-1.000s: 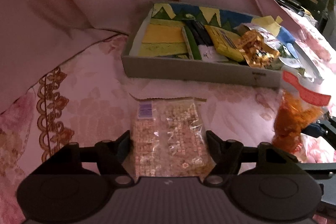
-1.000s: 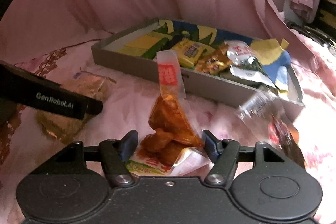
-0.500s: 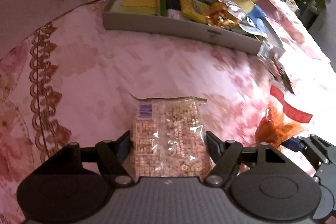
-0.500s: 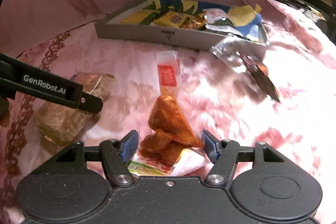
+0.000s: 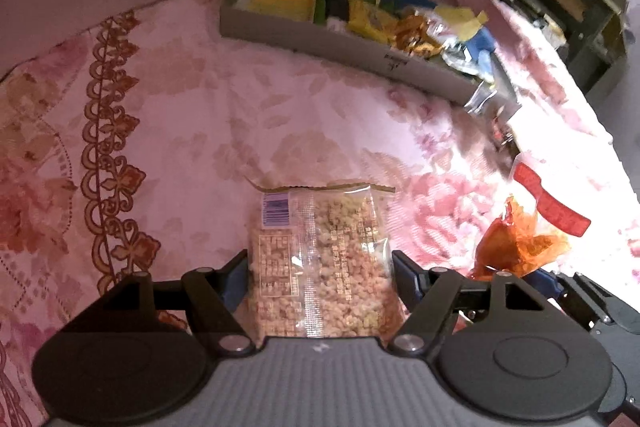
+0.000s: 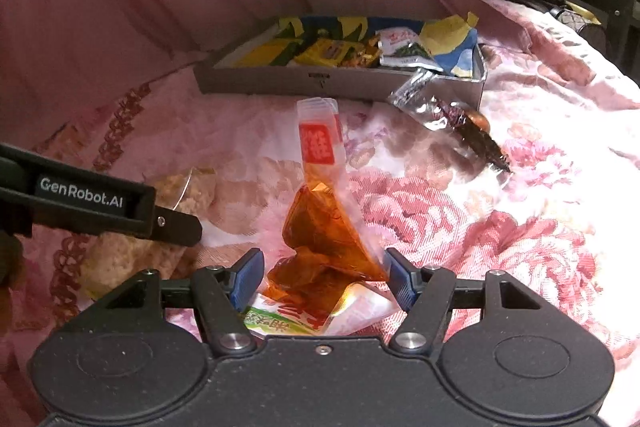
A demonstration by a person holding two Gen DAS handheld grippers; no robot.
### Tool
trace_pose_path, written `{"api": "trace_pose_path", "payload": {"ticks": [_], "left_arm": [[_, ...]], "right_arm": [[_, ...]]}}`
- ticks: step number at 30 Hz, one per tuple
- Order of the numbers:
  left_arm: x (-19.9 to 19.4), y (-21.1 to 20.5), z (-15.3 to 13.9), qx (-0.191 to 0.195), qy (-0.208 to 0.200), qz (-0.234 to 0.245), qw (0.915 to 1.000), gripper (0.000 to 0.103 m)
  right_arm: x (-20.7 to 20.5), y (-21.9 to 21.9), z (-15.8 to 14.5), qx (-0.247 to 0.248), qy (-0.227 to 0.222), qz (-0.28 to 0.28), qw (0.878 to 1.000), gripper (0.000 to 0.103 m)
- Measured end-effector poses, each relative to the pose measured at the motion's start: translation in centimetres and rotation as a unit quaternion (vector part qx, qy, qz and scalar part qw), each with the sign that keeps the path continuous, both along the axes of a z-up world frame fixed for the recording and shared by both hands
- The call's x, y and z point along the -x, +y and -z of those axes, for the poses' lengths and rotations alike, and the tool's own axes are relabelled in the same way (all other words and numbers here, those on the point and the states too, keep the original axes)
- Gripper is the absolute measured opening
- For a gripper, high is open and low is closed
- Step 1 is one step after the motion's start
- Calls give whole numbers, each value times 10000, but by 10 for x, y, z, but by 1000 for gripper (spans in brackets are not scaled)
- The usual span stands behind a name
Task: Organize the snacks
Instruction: 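Close left tool on the rice cracker bag while right tool grips the orange bag, then lift both held snacks and lower them into the grey box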
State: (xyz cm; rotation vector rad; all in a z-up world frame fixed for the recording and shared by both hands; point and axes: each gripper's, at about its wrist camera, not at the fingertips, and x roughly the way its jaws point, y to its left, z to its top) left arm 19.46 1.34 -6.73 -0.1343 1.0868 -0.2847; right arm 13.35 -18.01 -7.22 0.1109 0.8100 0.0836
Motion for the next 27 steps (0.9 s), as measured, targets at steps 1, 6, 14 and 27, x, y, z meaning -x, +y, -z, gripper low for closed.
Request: {"api": "trace_pose_path", "payload": {"ticks": [1,6,14,27], "left_arm": [[4,0,-3,20,-85,-18,10000,76],[11,1,-19,205,-453,-132,9987,76],[-2,9,-43,631,-1169,-535,9897,76],[-92,-4,-64,662,-2513,-567,9640,76]], "right_arm": [[2,-1,-3,-26,-75,20,10000,67],[8,-9,-15,-144,-407,181,9989,67],[7,-23,-33,-335,-951,498,9937,67],[-82,-19,-58,82,-1762,25,9843,67]]}}
